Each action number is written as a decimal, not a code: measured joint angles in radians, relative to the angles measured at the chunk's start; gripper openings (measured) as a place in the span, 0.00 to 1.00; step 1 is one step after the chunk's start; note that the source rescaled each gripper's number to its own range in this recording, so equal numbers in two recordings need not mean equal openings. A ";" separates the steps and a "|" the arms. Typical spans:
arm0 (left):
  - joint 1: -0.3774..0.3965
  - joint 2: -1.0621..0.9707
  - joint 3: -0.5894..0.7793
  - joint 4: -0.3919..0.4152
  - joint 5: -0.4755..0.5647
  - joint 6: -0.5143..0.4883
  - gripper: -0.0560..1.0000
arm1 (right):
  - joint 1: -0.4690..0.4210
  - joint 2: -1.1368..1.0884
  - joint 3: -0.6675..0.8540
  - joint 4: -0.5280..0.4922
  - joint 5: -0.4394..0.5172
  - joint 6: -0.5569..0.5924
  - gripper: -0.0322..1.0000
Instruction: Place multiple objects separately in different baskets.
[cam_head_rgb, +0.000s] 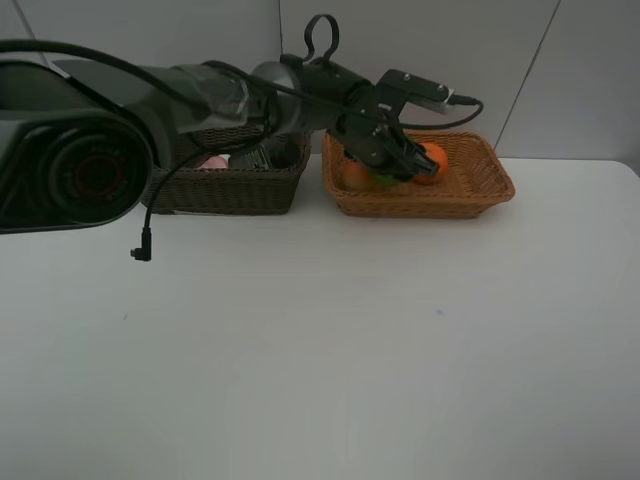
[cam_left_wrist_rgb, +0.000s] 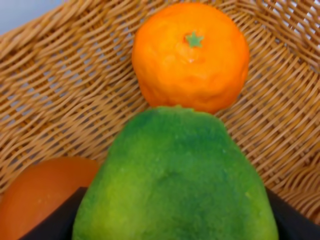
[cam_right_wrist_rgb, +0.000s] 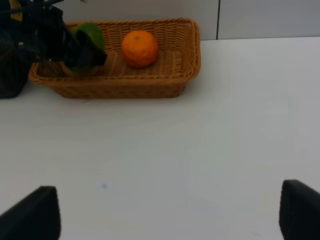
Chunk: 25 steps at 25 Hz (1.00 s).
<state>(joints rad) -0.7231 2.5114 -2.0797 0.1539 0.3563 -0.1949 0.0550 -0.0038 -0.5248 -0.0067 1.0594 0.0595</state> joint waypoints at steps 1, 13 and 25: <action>0.000 0.000 0.000 -0.001 -0.001 0.000 0.76 | 0.000 0.000 0.000 0.000 0.000 0.000 0.92; 0.000 -0.026 -0.001 -0.002 0.053 0.004 0.99 | 0.000 0.000 0.000 0.000 0.000 0.000 0.92; 0.120 -0.245 -0.001 -0.055 0.509 0.005 1.00 | 0.000 0.000 0.000 0.000 0.000 0.000 0.92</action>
<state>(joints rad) -0.6034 2.2659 -2.0808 0.0987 0.8649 -0.1901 0.0550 -0.0038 -0.5248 -0.0067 1.0594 0.0595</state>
